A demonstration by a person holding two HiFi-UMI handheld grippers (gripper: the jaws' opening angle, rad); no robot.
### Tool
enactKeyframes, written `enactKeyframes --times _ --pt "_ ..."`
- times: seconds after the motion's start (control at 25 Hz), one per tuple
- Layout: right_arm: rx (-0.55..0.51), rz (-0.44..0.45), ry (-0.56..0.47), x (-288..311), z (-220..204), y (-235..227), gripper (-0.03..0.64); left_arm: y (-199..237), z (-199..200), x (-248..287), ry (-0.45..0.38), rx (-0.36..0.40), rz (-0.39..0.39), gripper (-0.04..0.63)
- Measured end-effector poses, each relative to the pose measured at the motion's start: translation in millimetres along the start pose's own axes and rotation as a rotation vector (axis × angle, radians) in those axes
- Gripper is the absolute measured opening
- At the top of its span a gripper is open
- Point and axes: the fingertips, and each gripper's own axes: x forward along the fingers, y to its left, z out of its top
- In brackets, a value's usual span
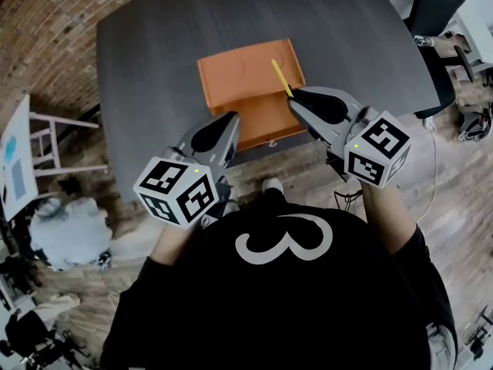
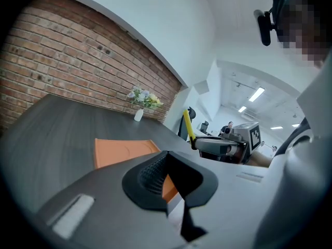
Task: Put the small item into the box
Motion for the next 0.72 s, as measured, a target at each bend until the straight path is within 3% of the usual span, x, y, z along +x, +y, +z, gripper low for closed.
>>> enactKeyframes --times 0.48,0.72 --pt "-0.166 0.117 0.190 42.0 -53.1 -7.0 0.057 27.1 -23.5 -1.7 -0.009 -0.051 0.134 0.012" --pt "-0.338 0.114 0.339 64.2 -90.4 -5.8 0.057 38.2 -29.6 -8.2 -0.003 -0.070 0.167 0.012"
